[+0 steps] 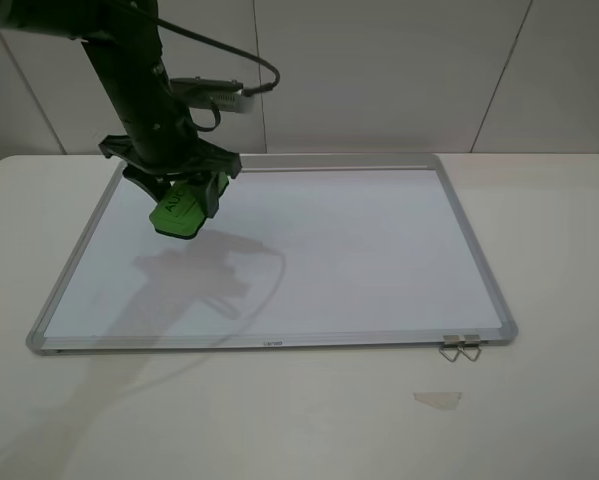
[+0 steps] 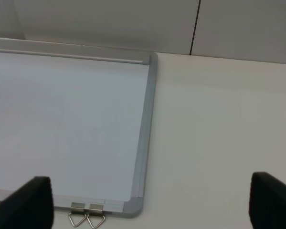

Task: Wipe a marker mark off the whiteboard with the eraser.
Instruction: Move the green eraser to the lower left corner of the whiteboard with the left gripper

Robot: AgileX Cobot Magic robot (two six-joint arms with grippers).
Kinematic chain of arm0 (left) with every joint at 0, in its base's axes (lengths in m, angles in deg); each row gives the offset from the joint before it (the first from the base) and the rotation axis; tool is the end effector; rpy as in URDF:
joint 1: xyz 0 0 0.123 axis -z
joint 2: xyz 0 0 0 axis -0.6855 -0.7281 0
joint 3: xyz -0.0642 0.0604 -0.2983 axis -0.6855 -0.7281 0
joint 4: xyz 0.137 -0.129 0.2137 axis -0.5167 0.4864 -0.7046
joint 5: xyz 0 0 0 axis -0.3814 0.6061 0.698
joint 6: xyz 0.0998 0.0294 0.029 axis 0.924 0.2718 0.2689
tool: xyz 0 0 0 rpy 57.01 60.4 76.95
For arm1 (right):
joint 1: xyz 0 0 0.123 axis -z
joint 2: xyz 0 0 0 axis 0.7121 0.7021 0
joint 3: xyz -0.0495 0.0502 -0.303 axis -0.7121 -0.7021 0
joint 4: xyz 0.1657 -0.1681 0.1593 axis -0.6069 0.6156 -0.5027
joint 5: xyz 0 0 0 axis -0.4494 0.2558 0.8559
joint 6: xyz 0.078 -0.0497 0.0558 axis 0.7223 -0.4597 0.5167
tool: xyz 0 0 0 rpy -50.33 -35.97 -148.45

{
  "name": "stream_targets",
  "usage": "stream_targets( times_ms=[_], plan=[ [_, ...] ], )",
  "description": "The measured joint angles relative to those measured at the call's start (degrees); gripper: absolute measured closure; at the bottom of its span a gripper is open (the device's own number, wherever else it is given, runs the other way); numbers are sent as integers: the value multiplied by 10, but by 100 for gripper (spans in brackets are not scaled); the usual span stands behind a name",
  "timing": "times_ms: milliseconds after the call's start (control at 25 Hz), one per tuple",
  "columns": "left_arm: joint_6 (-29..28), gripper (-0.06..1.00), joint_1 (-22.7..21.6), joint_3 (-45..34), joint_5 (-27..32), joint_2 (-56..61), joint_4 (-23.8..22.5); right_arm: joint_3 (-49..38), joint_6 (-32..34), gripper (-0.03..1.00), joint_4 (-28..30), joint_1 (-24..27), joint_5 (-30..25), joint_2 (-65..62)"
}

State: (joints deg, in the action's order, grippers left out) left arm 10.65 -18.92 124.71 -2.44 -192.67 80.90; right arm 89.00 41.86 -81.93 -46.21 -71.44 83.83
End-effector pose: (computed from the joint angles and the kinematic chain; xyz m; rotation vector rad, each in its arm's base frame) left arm 0.4017 -0.1840 0.1947 0.3449 2.9316 -0.1165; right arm 0.0098 0.0001 0.2949 -0.0652 2.0050 -0.0235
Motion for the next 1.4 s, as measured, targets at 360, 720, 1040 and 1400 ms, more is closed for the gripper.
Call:
stream_targets(
  times_ms=[360, 720, 1040, 1400],
  plan=[
    [-132, 35, -45, -93, 34, 89, -52, 0, 0, 15, 0, 0, 0, 0],
    [-188, 35, -45, -257, -16, 154, -98, 0, 0, 15, 0, 0, 0, 0],
    [-219, 35, -45, -346, -107, 155, -138, 0, 0, 15, 0, 0, 0, 0],
    [-216, 35, -117, -367, -162, 155, -161, 0, 0, 15, 0, 0, 0, 0]
  ],
)
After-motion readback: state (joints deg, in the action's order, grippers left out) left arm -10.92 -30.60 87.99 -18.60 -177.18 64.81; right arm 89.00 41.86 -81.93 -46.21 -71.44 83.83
